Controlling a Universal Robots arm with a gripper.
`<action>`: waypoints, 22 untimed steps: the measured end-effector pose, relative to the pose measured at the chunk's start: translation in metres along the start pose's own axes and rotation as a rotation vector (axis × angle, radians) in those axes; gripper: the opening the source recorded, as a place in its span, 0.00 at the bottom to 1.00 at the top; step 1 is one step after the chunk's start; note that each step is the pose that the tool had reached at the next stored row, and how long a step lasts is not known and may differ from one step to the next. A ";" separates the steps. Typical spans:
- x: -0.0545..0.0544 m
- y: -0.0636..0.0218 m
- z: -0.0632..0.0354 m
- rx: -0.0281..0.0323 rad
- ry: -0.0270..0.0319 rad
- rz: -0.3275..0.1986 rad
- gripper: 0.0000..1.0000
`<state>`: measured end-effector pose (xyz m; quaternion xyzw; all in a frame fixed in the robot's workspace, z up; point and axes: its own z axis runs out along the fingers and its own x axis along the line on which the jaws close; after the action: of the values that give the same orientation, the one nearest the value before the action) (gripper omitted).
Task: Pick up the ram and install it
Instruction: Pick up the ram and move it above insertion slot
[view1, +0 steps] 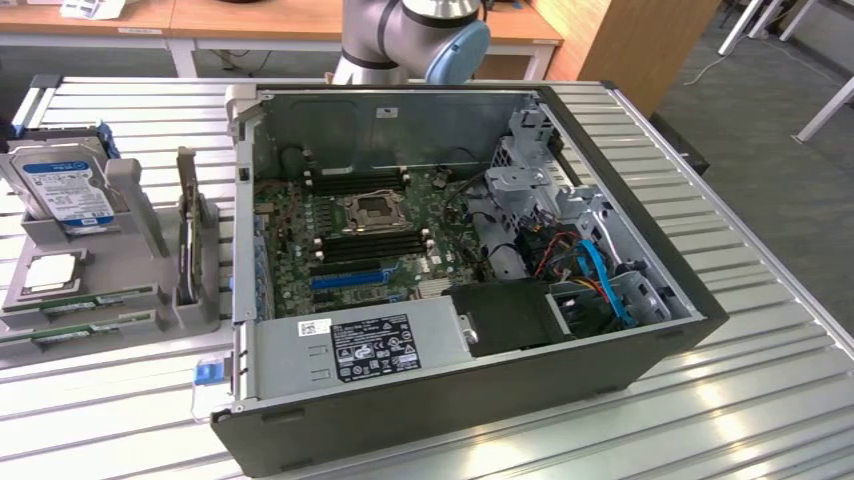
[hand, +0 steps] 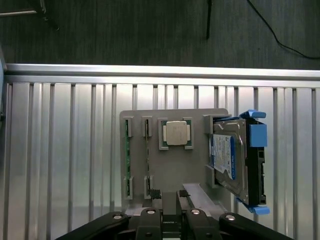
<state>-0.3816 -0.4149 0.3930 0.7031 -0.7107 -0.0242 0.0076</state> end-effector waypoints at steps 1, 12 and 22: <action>0.000 0.0000 0.0000 0.0000 0.0000 0.000 0.23; 0.000 -0.0004 0.0072 0.0010 0.0000 0.000 0.29; 0.001 -0.0011 0.0253 0.0021 0.0000 0.000 0.29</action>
<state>-0.3816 -0.4149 0.3677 0.7031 -0.7107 -0.0234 0.0068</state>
